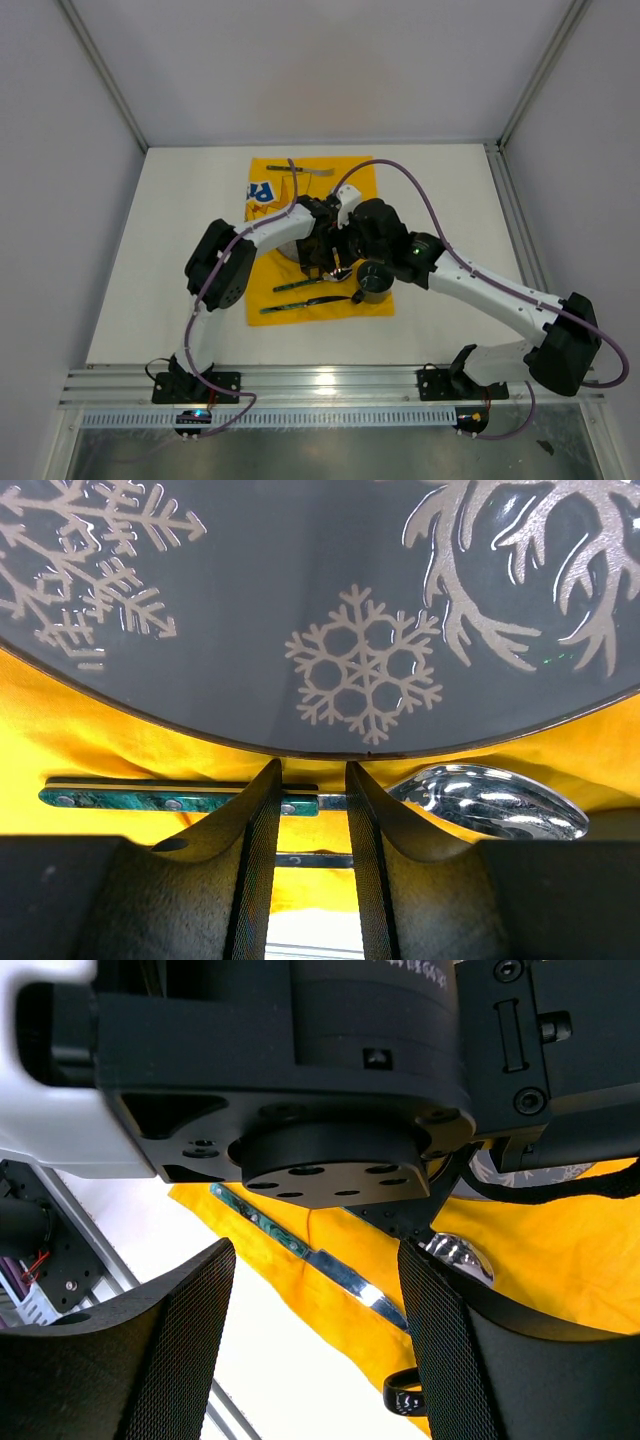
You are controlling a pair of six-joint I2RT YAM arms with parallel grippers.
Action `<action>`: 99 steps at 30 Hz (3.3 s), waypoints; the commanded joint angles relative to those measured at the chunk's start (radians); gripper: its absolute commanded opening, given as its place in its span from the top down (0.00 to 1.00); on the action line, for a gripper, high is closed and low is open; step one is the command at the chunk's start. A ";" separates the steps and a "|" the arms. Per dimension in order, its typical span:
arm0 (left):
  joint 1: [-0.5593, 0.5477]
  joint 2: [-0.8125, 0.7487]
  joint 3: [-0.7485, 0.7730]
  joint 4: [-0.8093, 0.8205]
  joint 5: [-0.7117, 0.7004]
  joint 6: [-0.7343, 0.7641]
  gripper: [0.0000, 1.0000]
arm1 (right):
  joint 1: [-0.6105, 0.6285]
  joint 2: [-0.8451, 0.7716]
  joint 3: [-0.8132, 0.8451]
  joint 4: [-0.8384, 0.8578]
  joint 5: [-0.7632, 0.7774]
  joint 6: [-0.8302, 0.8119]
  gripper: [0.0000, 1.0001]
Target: Set the dinner table for one person
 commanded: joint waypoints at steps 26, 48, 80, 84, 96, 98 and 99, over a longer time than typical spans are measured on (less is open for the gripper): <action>-0.011 0.004 -0.005 0.006 0.023 -0.009 0.67 | 0.005 0.036 0.036 0.066 -0.010 0.000 0.30; -0.013 0.021 0.005 -0.002 0.015 -0.003 0.66 | 0.007 -0.008 0.019 0.089 0.149 0.006 0.30; 0.001 0.038 0.331 -0.193 -0.057 0.055 0.62 | -0.118 -0.406 -0.326 -0.078 0.999 0.255 0.20; 0.021 0.046 0.358 -0.216 -0.074 0.069 0.61 | -0.118 -0.384 -0.375 -0.085 0.930 0.287 0.19; 0.227 0.093 0.453 -0.227 -0.103 0.130 0.61 | -0.118 -0.327 -0.443 -0.088 0.786 0.361 0.19; 0.260 0.104 0.496 -0.229 -0.101 0.143 0.61 | -0.118 -0.320 -0.438 -0.072 0.772 0.352 0.19; 0.271 0.119 0.528 -0.230 -0.094 0.149 0.61 | -0.118 -0.314 -0.432 -0.068 0.766 0.347 0.19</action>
